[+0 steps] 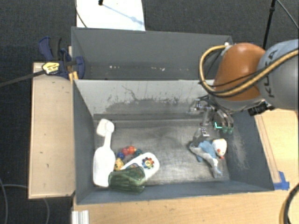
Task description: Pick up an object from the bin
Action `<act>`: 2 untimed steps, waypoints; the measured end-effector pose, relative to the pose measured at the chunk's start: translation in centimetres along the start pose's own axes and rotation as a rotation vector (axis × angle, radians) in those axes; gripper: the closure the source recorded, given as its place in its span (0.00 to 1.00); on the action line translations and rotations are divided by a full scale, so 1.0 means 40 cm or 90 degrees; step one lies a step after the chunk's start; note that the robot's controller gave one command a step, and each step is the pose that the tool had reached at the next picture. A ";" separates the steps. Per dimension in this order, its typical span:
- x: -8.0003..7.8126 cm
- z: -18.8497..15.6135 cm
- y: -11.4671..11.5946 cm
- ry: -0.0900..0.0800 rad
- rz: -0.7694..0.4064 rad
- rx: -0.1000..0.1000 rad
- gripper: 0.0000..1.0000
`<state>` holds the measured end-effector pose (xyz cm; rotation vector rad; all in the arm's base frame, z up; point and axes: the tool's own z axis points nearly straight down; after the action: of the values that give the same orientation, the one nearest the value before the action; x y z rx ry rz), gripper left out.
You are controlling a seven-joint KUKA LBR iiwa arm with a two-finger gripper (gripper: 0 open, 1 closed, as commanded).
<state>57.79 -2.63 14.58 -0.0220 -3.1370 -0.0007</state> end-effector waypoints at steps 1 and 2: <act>-0.005 -0.010 0.000 -0.005 0.000 0.000 0.00; 0.048 0.120 -0.110 -0.007 -0.075 0.001 0.00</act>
Offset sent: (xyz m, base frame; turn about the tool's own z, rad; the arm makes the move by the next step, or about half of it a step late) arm -0.0329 -0.0673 -0.0758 -0.1635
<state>55.80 -7.01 9.79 0.1636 -3.1438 0.0003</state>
